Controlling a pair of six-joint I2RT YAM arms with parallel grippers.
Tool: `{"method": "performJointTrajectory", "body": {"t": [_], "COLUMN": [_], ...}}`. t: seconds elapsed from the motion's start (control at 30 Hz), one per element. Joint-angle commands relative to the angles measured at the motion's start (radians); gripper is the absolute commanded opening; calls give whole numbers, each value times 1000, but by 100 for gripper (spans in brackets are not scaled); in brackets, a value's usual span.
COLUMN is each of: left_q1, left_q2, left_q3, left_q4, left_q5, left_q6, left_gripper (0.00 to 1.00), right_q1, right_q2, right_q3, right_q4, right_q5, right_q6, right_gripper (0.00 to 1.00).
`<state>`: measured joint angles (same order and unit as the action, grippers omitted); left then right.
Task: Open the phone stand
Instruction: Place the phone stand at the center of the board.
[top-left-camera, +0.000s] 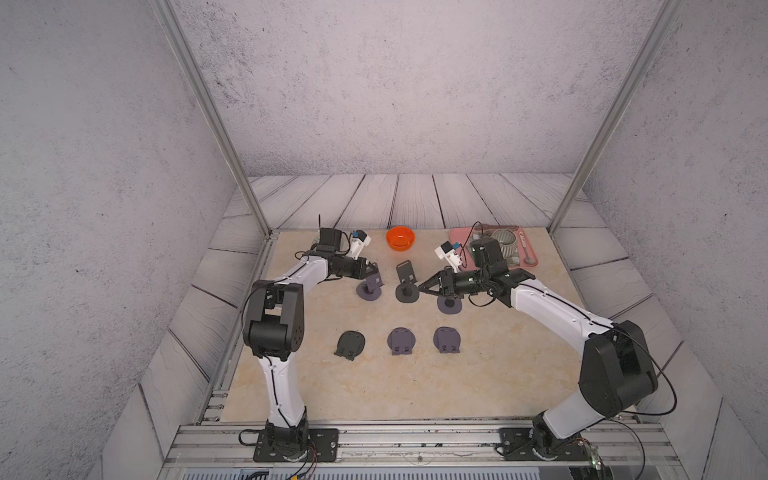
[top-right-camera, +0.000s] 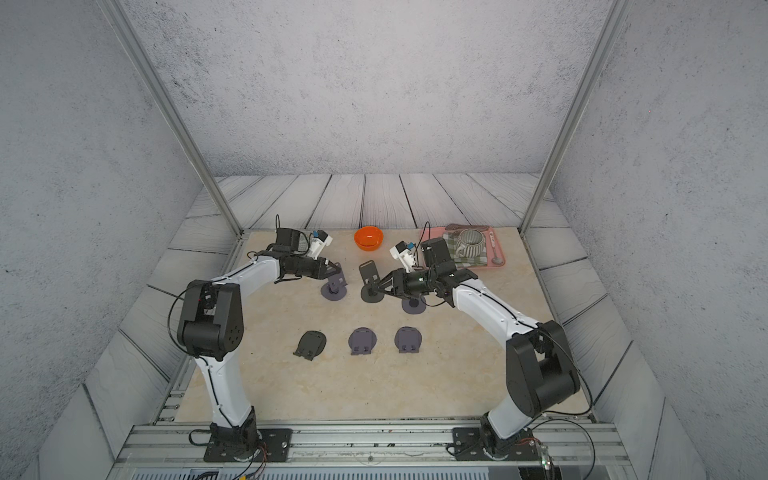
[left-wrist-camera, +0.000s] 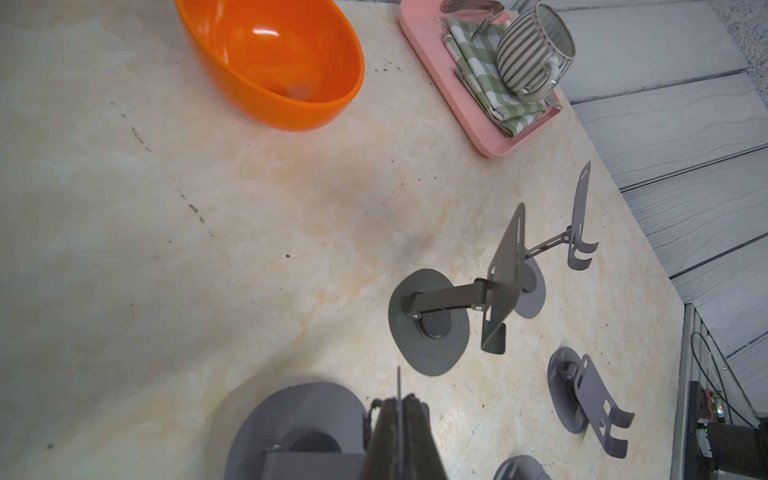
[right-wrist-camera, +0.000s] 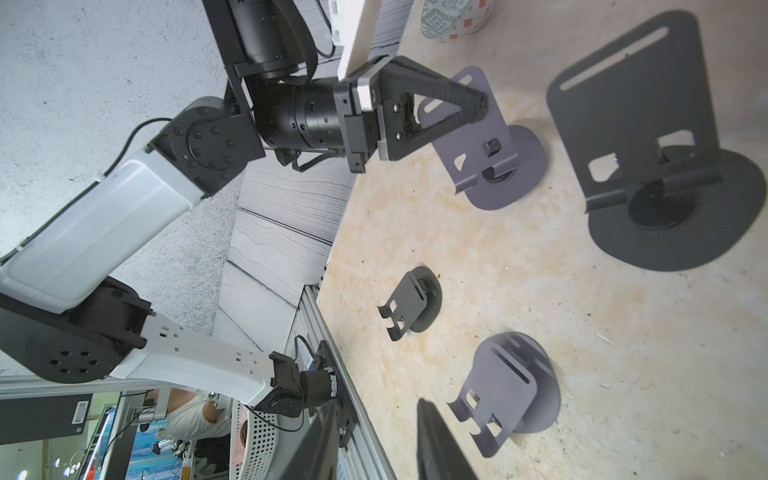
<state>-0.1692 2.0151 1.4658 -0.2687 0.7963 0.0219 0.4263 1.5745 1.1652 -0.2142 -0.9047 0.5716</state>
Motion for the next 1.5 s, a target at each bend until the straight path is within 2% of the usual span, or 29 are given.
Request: {"method": "performJointTrajectory", "body": {"t": [0.0,0.13,0.23,0.43,0.6,0.87,1.07,1.2,1.37,1.47], "left_q1": [22,42,56,64,66,67,65,59,16,-46], "left_q2": [28,63,88,112,56,-79,-166,-247,-386,-427], "left_q3": [73,90,103,136,93,130,161,185,143,131], "left_q4": [18,-11,-31,-85,-70,-142,-185,-241,-244,-268], "left_q5": [47,48,49,18,0,-47,-144,-161,-160,-167], "left_q6": [5,20,15,2,-28,-39,-70,-81,-104,-120], "left_gripper": [0,7,21,36,48,55,56,56,58,58], "right_q1": [-10,-15,-21,-30,-33,-37,-40,-39,-40,-40], "right_q2": [3,19,30,15,-24,-61,-126,-137,-183,-191], "right_q3": [-6,-3,7,43,54,62,55,92,97,99], "right_q4": [-5,-1,-3,-46,-76,-103,-121,-182,-205,-224], "right_q5": [2,0,-8,-4,20,32,80,91,124,141], "right_q6": [-27,-31,-35,-64,-89,-103,-119,-137,-146,-150], "right_gripper": [35,34,34,34,34,34,34,35,35,35]}}
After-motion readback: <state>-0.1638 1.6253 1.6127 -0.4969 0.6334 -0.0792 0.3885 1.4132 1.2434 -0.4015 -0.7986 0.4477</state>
